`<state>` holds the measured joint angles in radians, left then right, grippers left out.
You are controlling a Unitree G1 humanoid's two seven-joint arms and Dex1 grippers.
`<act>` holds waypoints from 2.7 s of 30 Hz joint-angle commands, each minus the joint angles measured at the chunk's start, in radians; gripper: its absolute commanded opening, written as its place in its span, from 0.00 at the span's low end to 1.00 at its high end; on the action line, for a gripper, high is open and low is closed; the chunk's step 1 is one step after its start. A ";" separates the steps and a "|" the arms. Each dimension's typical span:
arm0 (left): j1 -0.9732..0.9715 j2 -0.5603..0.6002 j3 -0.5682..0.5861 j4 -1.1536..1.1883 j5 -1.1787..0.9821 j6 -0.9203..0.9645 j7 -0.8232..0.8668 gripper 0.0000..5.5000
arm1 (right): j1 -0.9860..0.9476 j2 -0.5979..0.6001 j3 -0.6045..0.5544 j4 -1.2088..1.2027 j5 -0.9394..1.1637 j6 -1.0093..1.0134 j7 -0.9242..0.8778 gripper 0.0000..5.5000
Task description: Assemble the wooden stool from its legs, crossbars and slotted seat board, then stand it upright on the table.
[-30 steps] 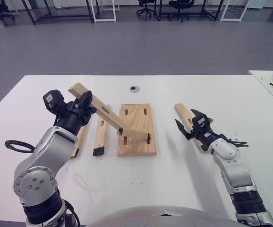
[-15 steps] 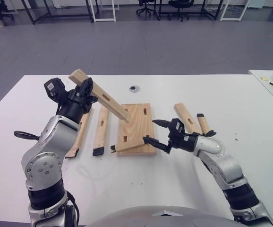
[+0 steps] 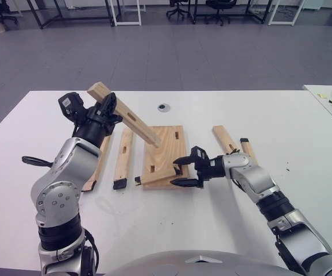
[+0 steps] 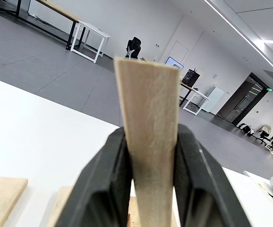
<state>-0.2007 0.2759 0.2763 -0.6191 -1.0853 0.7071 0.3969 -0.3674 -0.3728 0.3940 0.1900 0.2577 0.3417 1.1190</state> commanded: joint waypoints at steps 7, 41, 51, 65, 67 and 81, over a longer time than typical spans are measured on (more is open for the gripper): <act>0.008 -0.019 -0.006 0.003 0.021 -0.007 -0.001 0.18 | -0.026 0.001 0.018 0.010 -0.057 -0.015 0.025 0.44; 0.346 0.007 0.017 -0.275 -0.115 -0.048 0.110 0.18 | 0.487 0.187 -0.354 -0.341 -0.215 0.090 -0.901 0.40; 0.421 0.018 -0.015 -0.315 -0.041 -0.067 0.149 0.18 | 0.475 0.186 -0.327 -0.360 -0.241 0.031 -0.909 0.58; 0.438 -0.077 -0.194 -0.332 0.288 -0.082 0.226 0.18 | 0.378 0.182 -0.301 -0.324 -0.272 0.050 -0.905 0.58; 0.442 -0.090 -0.236 -0.367 0.355 -0.084 0.236 0.18 | 0.364 0.176 -0.294 -0.330 -0.273 0.061 -0.894 0.58; 0.432 -0.068 -0.426 -0.382 0.685 -0.034 0.099 0.18 | 0.324 0.164 -0.269 -0.302 -0.277 0.064 -0.880 0.58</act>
<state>0.2146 0.1809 -0.1392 -1.0285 -0.4455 0.6277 0.5199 -0.0351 -0.2082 0.1231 -0.1245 -0.0102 0.3968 0.2439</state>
